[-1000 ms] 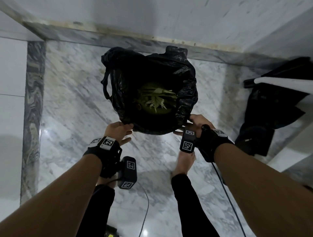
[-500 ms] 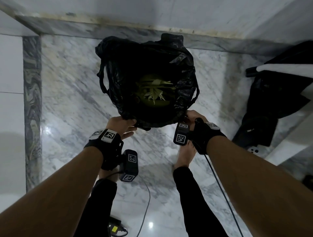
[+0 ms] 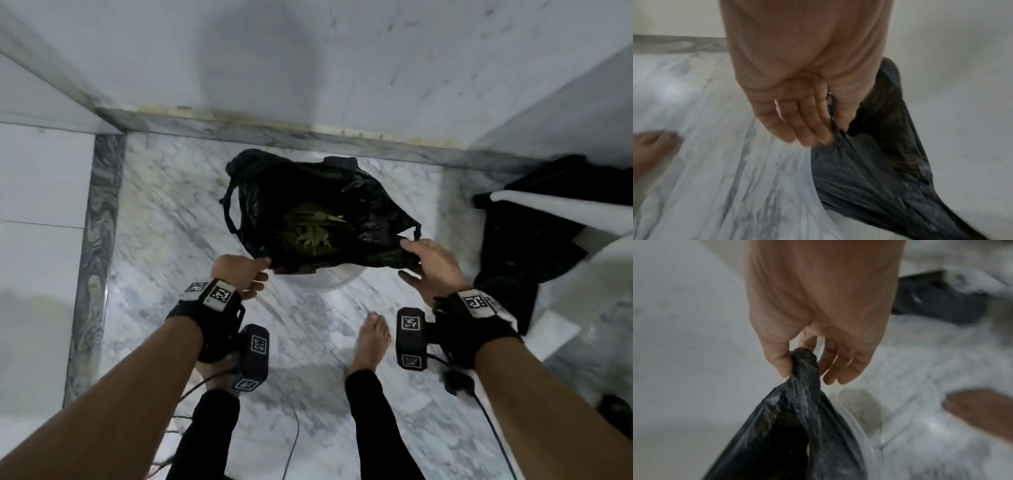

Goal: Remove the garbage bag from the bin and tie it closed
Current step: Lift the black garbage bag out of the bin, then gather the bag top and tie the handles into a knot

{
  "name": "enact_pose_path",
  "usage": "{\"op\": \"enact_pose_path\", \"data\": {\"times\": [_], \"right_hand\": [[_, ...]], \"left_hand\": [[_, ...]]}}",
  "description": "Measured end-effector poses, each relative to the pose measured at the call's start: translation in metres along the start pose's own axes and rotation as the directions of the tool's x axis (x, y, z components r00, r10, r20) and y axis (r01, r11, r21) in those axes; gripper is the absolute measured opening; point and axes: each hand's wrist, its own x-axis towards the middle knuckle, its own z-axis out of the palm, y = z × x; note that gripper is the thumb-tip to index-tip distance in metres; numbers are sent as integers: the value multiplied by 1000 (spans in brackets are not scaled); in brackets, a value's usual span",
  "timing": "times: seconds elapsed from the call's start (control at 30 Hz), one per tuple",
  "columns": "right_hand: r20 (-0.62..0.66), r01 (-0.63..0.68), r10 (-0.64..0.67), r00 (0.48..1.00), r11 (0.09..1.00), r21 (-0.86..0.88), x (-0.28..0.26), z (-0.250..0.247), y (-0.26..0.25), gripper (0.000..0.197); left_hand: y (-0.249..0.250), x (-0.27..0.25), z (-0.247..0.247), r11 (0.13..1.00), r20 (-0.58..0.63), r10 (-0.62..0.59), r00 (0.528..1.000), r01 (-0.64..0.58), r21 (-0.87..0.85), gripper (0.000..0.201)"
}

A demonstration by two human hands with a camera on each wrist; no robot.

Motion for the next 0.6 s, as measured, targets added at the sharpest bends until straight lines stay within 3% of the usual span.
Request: {"op": "enact_pose_path", "data": {"times": [0.1, 0.17, 0.23, 0.37, 0.47, 0.6], "right_hand": [[-6, 64, -66, 998, 986, -154, 3, 7, -23, 17], [4, 82, -82, 997, 981, -177, 8, 13, -34, 17], [12, 97, -96, 995, 978, -182, 10, 19, -44, 18], [0, 174, -175, 985, 979, -108, 4, 27, -63, 29], [17, 237, -236, 972, 971, -24, -10, 29, -79, 29], [70, 304, -300, 951, 950, -64, -33, 32, -88, 30]], "left_hand": [[19, 10, -17, 954, -235, 210, 949, -147, 262, 79], [35, 14, -24, 925, -265, 317, 911, -236, 296, 94], [48, 19, -28, 886, -223, 377, 899, -280, 371, 86], [71, 14, -35, 803, -223, 516, 827, -376, 463, 35], [79, 2, -41, 816, -275, 568, 776, -488, 309, 29], [82, -16, -47, 804, -191, 593, 782, -589, 87, 16]]}}
